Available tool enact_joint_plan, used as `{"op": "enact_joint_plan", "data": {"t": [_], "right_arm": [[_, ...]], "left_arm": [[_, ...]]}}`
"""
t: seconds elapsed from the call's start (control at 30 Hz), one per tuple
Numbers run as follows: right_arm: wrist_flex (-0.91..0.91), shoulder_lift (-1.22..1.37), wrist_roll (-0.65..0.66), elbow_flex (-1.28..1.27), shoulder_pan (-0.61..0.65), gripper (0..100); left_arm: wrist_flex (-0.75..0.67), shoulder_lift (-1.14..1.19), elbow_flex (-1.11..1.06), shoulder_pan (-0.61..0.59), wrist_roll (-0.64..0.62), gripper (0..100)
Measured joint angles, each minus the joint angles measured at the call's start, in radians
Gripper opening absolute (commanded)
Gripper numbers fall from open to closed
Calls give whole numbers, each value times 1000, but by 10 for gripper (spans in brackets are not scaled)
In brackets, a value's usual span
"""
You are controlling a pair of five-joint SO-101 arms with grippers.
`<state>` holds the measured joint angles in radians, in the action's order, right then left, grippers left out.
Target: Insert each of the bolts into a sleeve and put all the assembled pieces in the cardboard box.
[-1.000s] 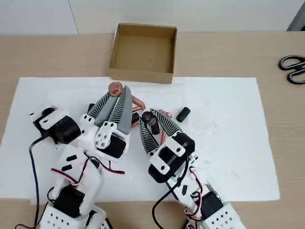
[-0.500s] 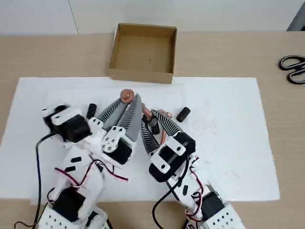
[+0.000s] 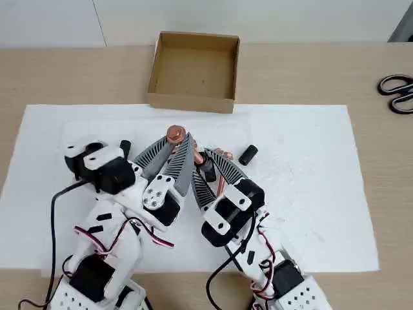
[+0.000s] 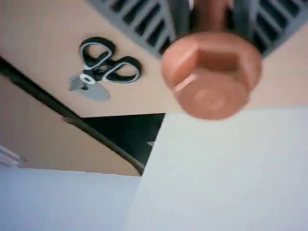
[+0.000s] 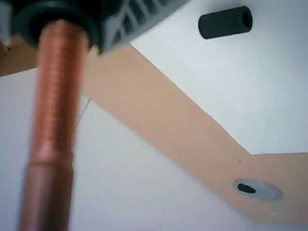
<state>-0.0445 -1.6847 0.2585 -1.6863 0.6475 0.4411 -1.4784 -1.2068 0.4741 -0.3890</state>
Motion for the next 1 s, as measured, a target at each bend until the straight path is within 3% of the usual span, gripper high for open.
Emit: {"op": "enact_joint_plan", "data": {"t": [0.17, 0.67, 1.0], "right_arm": [[-2, 2, 0, 0, 0, 5], [-2, -5, 0, 0, -2, 5], [-2, -5, -2, 0, 0, 5]], "left_arm": [[-61, -6, -63, 17, 133, 6], [-60, -3, -127, 75, 169, 8], [11, -3, -127, 91, 388, 8]]}}
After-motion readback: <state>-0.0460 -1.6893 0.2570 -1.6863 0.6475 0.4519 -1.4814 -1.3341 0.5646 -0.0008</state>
